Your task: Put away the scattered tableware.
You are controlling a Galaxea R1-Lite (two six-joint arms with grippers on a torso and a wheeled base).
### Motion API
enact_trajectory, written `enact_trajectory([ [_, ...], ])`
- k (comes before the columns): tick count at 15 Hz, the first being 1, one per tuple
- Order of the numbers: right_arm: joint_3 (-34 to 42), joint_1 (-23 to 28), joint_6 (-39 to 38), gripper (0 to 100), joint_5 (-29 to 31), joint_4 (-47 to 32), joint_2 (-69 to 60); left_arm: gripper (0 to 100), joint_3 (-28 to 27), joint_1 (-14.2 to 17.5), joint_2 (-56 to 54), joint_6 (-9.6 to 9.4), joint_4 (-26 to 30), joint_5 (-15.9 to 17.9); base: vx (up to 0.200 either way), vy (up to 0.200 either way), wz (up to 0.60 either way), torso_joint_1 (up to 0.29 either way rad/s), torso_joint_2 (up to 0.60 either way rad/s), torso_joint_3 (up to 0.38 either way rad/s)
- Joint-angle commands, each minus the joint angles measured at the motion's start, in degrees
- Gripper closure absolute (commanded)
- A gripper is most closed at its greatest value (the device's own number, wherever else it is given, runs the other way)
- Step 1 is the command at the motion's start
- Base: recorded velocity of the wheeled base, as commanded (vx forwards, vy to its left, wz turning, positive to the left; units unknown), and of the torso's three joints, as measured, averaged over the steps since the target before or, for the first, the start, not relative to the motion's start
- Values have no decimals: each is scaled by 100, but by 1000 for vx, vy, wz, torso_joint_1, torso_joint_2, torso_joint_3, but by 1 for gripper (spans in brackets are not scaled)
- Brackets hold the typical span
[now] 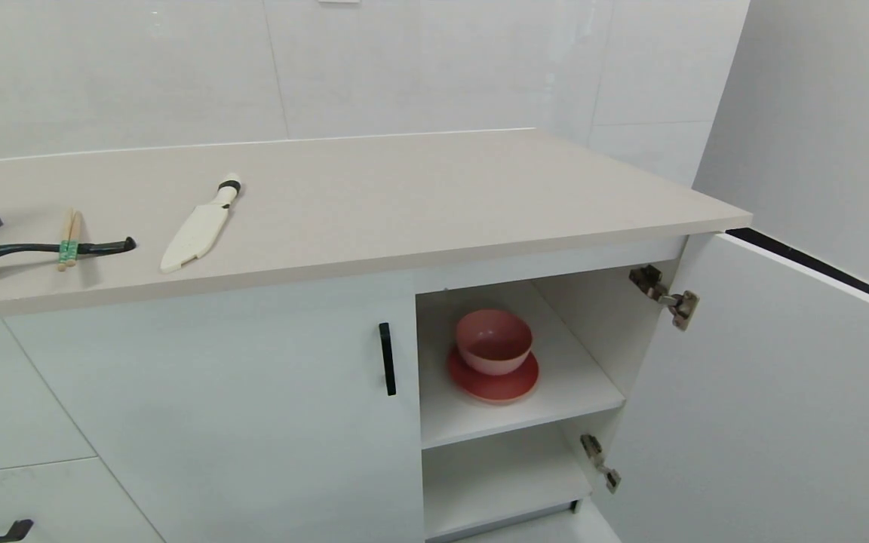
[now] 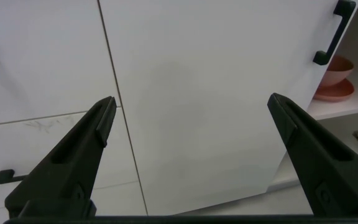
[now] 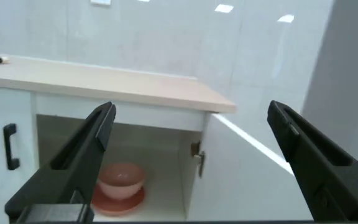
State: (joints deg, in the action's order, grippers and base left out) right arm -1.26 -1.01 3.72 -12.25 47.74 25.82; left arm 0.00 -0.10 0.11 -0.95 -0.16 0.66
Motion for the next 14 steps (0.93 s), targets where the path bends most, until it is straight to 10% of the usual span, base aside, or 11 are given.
enact_trajectory([
  [1,126,110,129,0,-23,-2163,-2582,0,0,1,-2,-2,-2,13,0,0,0,0,0,0],
  [5,126,101,-11,0,1102,-4800,-2582,0,-9,1,-2,42,16,13,0,0,0,0,0,0],
  [14,126,101,-284,0,1128,-4756,-2582,0,-9,1,-2,42,25,31,-111,0,0,3,2,-1],
])
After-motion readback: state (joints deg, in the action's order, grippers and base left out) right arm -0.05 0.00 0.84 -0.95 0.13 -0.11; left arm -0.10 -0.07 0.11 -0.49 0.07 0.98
